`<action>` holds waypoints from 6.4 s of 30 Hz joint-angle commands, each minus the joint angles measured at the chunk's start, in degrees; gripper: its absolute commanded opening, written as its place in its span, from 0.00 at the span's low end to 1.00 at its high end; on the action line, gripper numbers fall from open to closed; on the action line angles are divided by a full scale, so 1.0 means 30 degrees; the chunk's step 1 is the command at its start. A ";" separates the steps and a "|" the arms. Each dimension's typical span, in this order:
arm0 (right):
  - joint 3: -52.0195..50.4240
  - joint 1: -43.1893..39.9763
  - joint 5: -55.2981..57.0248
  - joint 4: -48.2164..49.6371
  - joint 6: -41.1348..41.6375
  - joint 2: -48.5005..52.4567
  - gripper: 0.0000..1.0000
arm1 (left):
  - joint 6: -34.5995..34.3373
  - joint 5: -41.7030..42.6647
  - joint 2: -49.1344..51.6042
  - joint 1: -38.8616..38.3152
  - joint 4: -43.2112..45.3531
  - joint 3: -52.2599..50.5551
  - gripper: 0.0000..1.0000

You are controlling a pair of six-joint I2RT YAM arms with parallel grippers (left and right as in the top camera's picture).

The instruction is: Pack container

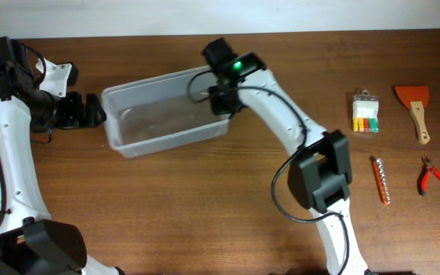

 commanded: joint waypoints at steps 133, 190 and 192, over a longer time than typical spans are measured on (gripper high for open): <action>-1.0826 -0.3184 -0.1647 -0.3636 -0.0692 -0.6178 0.06 | -0.0568 0.0350 0.0102 0.0087 -0.0160 0.0474 0.99; -0.0641 -0.4867 0.2091 -0.7526 -0.2273 -0.8444 0.53 | -0.0568 0.0350 0.0102 0.0087 -0.0204 0.0474 0.99; 0.0153 -0.5421 0.2084 -0.8014 -0.4539 -0.8444 0.64 | -0.0568 0.0350 0.0102 0.0087 -0.0160 0.0474 0.99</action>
